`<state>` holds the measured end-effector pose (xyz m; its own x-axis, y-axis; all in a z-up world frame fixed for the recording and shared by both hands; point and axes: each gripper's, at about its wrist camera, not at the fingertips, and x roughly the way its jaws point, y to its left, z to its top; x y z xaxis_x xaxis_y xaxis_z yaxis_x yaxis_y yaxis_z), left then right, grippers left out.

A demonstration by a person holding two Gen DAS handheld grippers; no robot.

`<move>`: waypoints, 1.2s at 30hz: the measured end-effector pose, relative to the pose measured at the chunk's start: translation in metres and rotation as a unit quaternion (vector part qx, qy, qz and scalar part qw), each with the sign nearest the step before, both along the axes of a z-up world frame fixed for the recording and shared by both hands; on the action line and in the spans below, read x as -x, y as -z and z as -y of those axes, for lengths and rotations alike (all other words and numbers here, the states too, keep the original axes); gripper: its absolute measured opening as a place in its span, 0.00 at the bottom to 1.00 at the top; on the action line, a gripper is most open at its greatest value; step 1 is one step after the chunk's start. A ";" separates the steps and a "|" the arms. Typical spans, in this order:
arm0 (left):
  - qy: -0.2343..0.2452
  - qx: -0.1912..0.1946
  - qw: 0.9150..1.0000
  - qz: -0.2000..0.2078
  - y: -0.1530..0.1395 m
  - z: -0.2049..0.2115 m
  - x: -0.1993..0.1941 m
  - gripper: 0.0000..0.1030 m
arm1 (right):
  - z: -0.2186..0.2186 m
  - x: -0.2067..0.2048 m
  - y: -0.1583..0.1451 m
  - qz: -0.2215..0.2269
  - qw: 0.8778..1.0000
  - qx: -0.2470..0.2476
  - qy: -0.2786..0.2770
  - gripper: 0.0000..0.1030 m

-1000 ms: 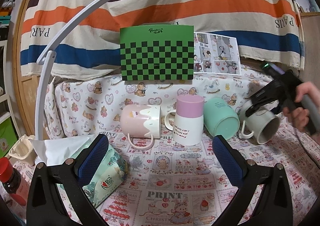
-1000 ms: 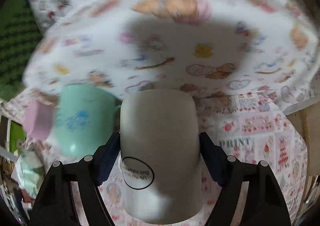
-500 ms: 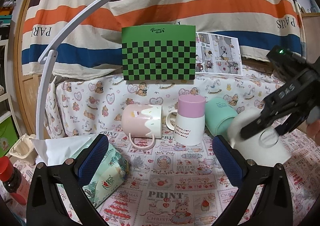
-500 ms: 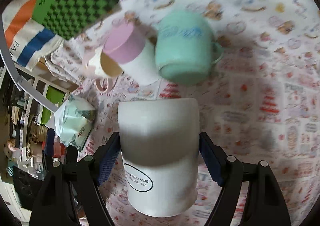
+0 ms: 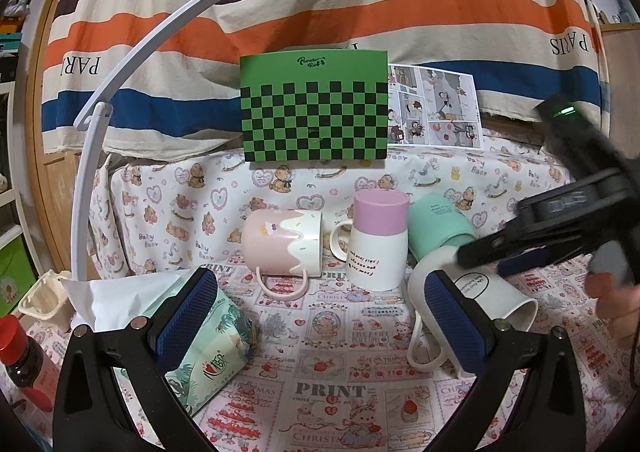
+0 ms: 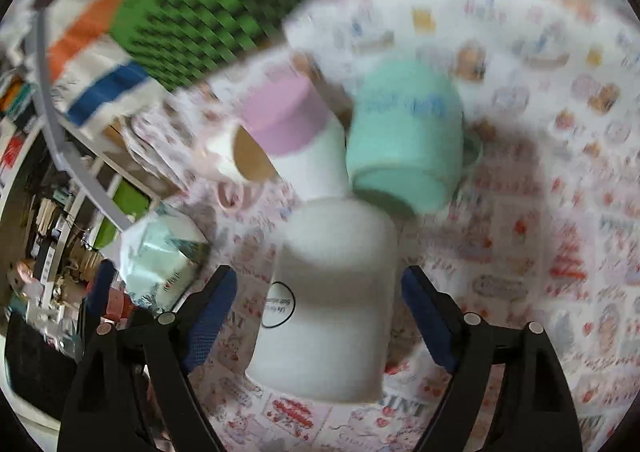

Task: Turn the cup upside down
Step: 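Lift the white mug with the right gripper and rotate it upright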

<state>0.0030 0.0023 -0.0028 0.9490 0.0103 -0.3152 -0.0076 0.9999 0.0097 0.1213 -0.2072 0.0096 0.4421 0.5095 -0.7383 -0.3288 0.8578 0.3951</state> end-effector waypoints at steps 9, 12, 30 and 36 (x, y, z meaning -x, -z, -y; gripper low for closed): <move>0.004 -0.004 1.000 0.003 0.000 0.004 0.002 1.00 | 0.056 0.099 -0.031 0.343 0.929 0.085 0.106 0.92; 0.004 -0.003 1.000 0.003 0.000 0.004 0.002 1.00 | 0.074 0.121 -0.031 0.400 0.900 0.092 0.145 0.98; 0.023 -0.011 1.000 -0.002 -0.001 0.009 0.001 1.00 | 0.097 0.102 -0.004 0.356 0.909 0.097 0.194 1.00; 0.022 -0.034 0.998 -0.050 -0.016 0.036 -0.021 1.00 | 0.094 0.088 0.002 0.322 0.911 0.136 0.219 1.00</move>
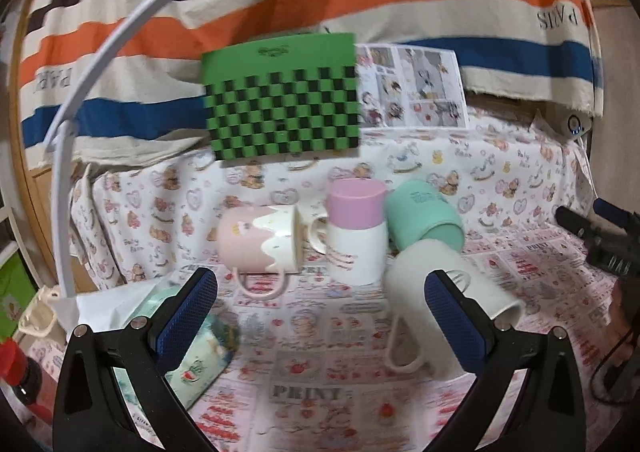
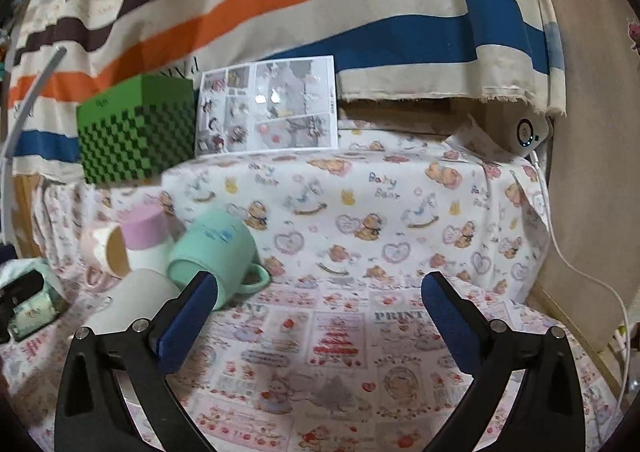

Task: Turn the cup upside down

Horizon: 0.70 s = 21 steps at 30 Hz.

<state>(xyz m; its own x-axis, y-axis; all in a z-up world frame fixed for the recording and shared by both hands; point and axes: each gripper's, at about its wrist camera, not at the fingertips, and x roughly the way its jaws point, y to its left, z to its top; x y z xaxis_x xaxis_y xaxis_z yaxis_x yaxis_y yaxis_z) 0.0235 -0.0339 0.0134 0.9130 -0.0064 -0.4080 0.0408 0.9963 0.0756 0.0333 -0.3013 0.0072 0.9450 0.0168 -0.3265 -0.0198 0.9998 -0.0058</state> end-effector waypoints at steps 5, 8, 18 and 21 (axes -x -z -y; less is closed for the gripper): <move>0.008 0.013 0.996 -0.089 -0.031 0.034 -0.040 1.00 | -0.003 0.009 -0.002 0.020 1.000 0.009 -0.001 1.00; 0.009 0.054 0.983 -0.177 -0.033 0.046 -0.074 1.00 | -0.002 0.010 -0.002 0.022 1.000 0.009 0.009 1.00; -0.021 0.137 0.943 -0.303 0.005 0.062 -0.120 1.00 | 0.024 0.003 -0.002 0.008 0.996 -0.026 0.085 1.00; -0.025 0.135 0.938 -0.317 0.013 0.067 -0.125 0.99 | 0.023 0.004 -0.002 0.010 0.996 -0.021 0.087 1.00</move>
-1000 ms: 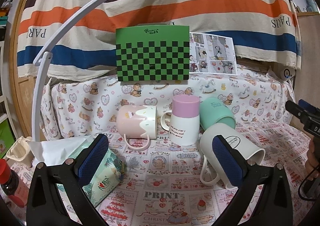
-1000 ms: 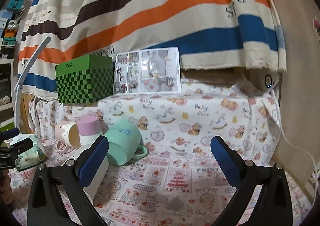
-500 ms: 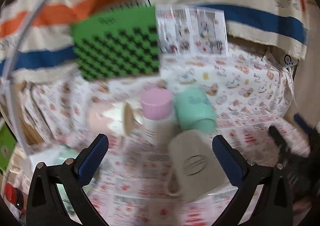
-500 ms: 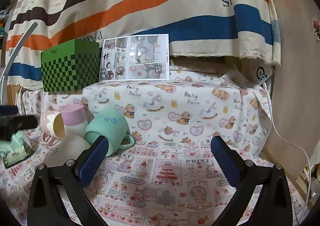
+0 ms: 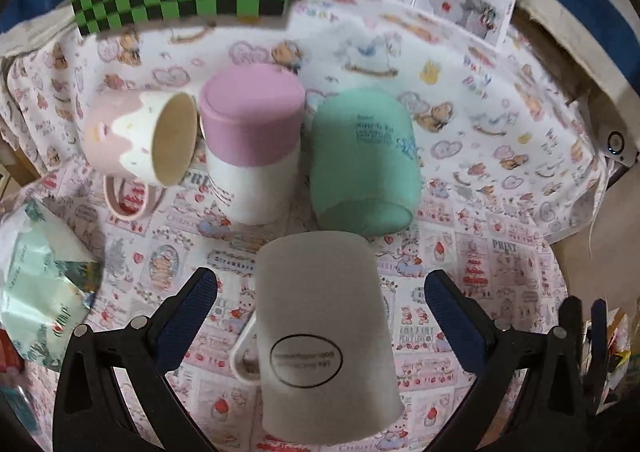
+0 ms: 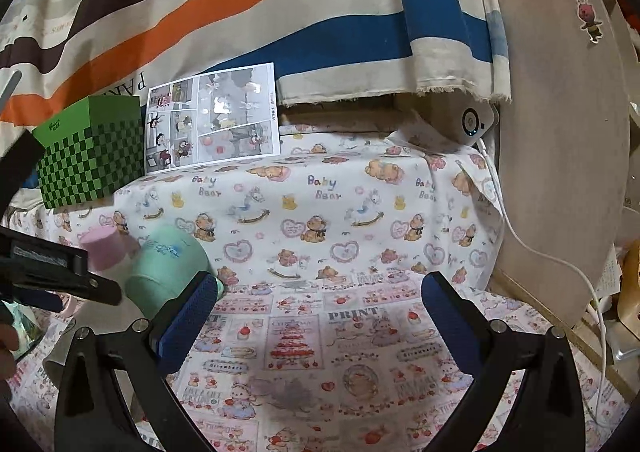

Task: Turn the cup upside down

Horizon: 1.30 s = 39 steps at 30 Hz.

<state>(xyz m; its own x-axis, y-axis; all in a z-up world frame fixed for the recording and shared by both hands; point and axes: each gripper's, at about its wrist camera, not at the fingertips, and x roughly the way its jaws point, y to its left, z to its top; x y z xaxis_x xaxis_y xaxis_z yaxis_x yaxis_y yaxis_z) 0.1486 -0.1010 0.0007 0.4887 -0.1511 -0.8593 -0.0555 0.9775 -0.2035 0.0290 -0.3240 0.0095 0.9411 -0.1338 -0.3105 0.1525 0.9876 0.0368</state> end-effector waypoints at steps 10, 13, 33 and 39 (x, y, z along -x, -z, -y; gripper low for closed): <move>-0.001 0.003 0.999 -0.036 0.020 0.001 -0.019 0.74 | -0.008 0.004 -0.002 0.009 0.999 0.031 0.012 1.00; -0.005 0.004 1.000 -0.024 0.015 0.000 -0.012 0.73 | -0.009 0.004 -0.001 0.006 0.999 0.036 0.024 1.00; 0.045 -0.114 0.971 0.203 -0.069 0.015 0.078 0.70 | -0.007 0.003 -0.001 0.005 0.999 0.035 0.025 1.00; 0.060 -0.102 0.960 0.253 -0.051 0.015 0.087 0.70 | -0.006 0.002 -0.001 0.004 0.999 0.035 0.025 1.00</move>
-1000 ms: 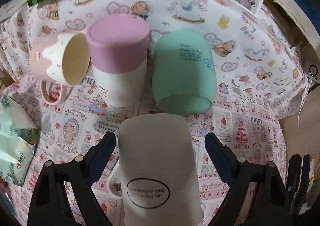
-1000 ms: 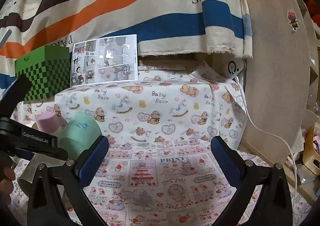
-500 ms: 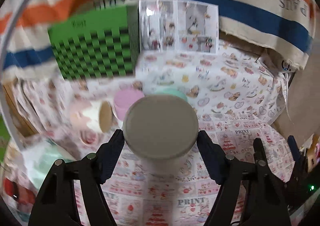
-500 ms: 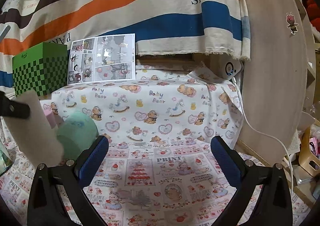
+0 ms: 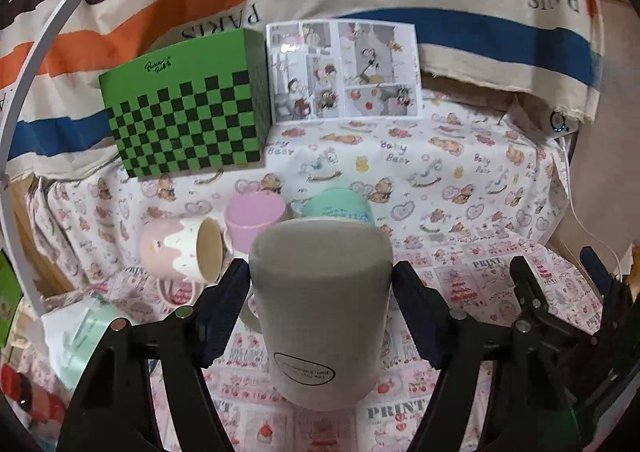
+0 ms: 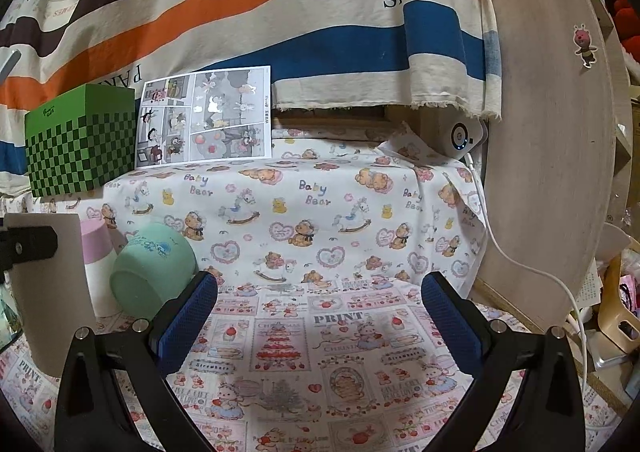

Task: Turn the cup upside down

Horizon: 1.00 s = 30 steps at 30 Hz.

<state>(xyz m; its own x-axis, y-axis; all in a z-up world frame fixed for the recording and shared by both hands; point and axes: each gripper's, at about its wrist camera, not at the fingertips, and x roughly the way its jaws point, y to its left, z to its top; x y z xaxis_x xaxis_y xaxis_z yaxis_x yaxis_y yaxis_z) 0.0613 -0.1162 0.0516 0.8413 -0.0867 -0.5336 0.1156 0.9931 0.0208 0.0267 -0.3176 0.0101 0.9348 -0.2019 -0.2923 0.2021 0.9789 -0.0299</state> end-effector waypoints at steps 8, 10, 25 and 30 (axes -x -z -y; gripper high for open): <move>0.032 0.025 0.997 0.062 0.025 -0.011 -0.002 0.69 | 0.000 -0.002 0.001 -0.002 1.000 -0.001 -0.001 1.00; 0.040 0.027 0.996 0.074 0.031 -0.016 -0.002 0.70 | 0.000 -0.002 0.001 -0.003 1.000 -0.001 -0.001 1.00; 0.077 0.007 0.982 0.171 0.026 -0.055 0.066 1.00 | -0.003 -0.001 0.003 0.001 0.999 -0.006 -0.034 1.00; 0.037 0.034 0.974 0.222 0.010 -0.085 0.093 1.00 | -0.016 0.007 0.001 0.011 0.996 -0.002 -0.087 1.00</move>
